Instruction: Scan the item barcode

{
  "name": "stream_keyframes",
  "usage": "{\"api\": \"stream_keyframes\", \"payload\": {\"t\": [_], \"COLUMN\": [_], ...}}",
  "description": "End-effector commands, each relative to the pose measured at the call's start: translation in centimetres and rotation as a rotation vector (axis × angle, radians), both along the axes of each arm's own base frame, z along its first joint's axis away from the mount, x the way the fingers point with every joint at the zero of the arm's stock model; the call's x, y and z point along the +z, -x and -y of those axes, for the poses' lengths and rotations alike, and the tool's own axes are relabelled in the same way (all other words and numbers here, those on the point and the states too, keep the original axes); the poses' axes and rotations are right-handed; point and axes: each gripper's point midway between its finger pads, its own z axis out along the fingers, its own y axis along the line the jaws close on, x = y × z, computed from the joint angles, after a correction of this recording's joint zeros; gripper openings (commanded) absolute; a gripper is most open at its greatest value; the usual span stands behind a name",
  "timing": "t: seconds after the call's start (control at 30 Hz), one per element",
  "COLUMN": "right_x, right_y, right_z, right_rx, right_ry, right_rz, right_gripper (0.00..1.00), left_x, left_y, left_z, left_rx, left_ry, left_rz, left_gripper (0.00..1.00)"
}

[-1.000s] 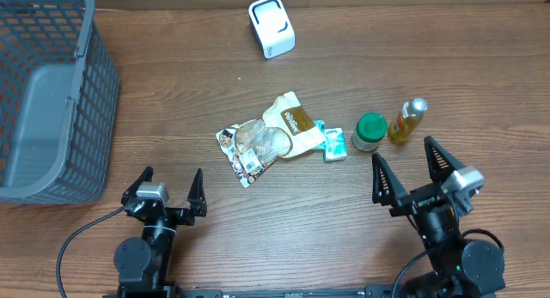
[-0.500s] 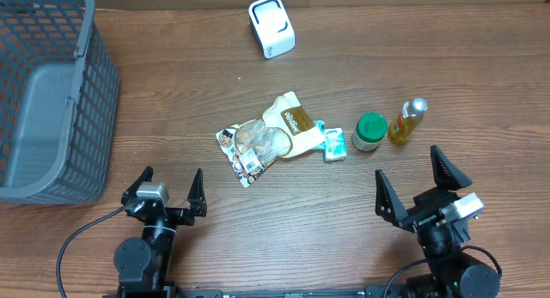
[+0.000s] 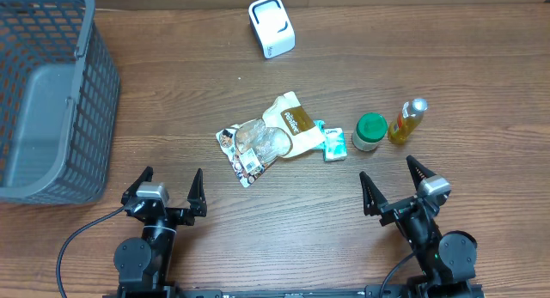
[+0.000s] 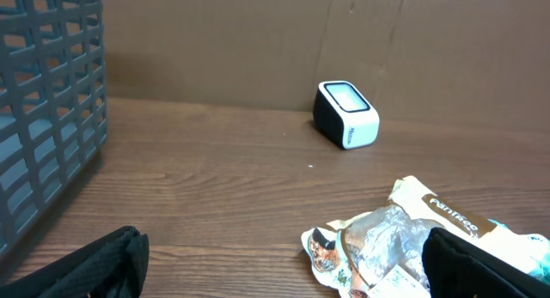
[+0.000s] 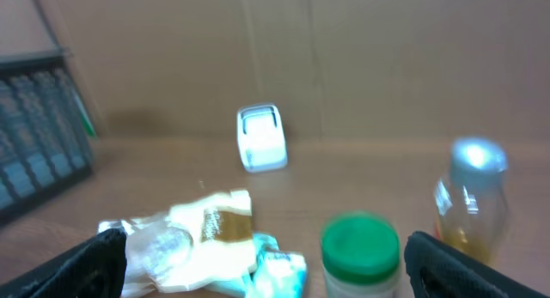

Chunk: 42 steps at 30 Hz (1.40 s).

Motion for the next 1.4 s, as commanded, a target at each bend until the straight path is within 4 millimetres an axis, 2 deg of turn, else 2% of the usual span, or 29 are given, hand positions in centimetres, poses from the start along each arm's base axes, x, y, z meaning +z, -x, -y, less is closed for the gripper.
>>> {"api": "stream_keyframes", "payload": {"t": [0.0,0.47,0.77,1.37], "right_x": [-0.3,-0.3,-0.3,-0.3], "right_y": [-0.2,-0.2,-0.5,-0.5], "right_z": [0.5,0.6,1.9,1.9], "right_rx": [-0.029,-0.030,-0.084,-0.084], "right_ry": [0.008,0.008,0.008,0.008], "right_rz": [0.000,0.001,0.001,0.001], "right_gripper": [1.00,1.00,1.00,1.00], "left_x": [0.0,0.0,0.0,0.0], "left_y": [0.0,0.0,0.0,0.0], "left_z": [0.1,0.1,0.1,0.1], "left_rx": [-0.001,-0.001,-0.001,-0.001], "left_ry": [0.006,0.006,0.006,0.006], "left_rz": [0.004,0.004,0.004,0.004], "left_gripper": [1.00,1.00,0.99,1.00]}}
